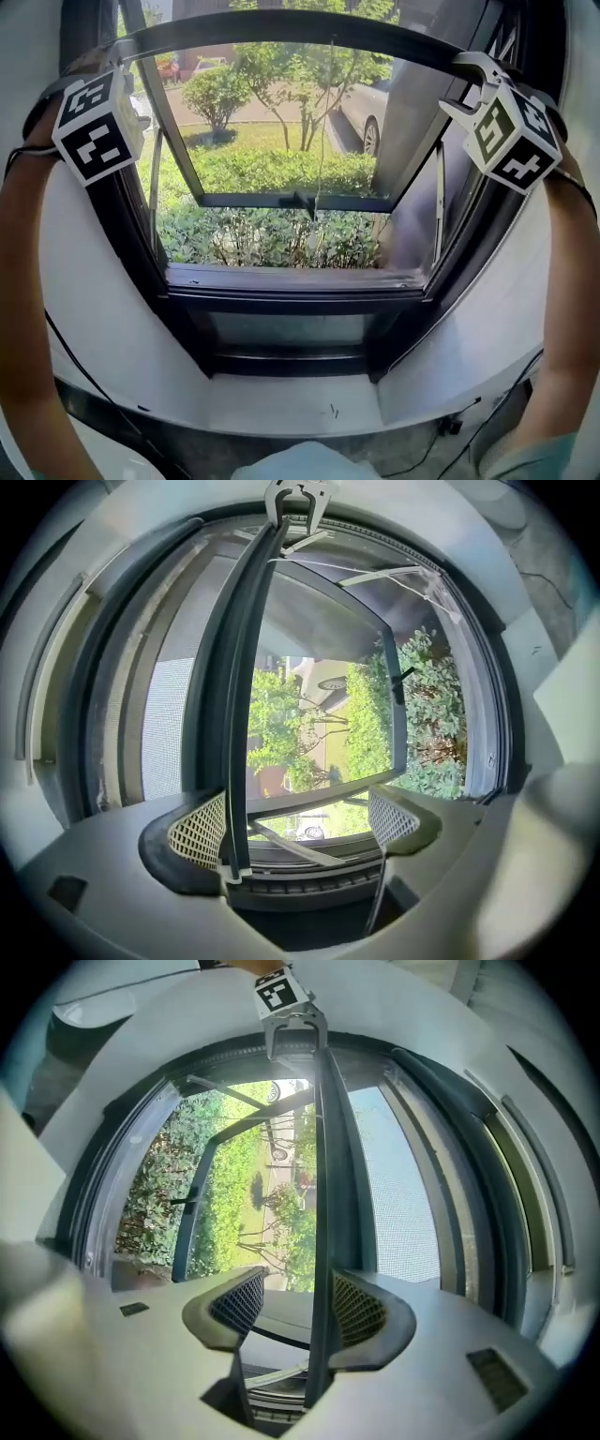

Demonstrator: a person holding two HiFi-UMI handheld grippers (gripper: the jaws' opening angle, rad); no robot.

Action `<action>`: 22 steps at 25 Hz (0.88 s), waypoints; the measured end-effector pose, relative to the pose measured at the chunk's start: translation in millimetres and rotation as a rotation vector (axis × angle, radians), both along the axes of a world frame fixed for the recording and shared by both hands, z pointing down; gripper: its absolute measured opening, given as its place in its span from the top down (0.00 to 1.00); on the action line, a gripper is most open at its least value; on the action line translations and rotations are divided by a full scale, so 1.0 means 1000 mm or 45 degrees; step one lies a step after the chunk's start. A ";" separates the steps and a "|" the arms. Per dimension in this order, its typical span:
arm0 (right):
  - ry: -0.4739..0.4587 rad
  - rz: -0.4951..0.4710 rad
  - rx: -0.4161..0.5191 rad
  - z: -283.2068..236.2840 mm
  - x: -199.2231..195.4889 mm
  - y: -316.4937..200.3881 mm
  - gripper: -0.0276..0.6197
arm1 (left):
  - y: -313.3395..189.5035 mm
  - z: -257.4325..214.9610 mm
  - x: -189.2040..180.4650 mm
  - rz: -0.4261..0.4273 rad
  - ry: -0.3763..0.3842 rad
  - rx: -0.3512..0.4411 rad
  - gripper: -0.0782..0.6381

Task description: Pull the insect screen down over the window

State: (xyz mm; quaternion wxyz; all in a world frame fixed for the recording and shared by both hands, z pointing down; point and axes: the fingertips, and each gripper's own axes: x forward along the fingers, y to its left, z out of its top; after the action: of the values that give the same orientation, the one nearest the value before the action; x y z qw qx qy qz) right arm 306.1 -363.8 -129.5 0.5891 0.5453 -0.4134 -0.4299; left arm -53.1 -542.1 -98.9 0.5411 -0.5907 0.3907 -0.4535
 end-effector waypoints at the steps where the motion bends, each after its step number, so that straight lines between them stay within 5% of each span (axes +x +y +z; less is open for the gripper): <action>1: -0.005 -0.005 -0.010 0.008 -0.001 0.000 0.60 | 0.001 0.008 0.000 0.005 -0.007 -0.005 0.24; 11: -0.065 -0.004 -0.178 0.104 -0.003 -0.002 0.61 | 0.011 0.098 0.007 0.097 -0.064 -0.129 0.24; 22: -0.125 0.002 -0.382 0.211 0.000 0.003 0.61 | 0.020 0.214 -0.008 0.032 -0.195 -0.388 0.24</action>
State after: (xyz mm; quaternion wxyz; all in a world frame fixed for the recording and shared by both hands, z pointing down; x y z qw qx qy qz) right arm 306.1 -360.7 81.8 0.6432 0.4718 -0.5010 -0.3358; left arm -60.6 -522.4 115.5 0.4790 -0.6345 0.2676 -0.5444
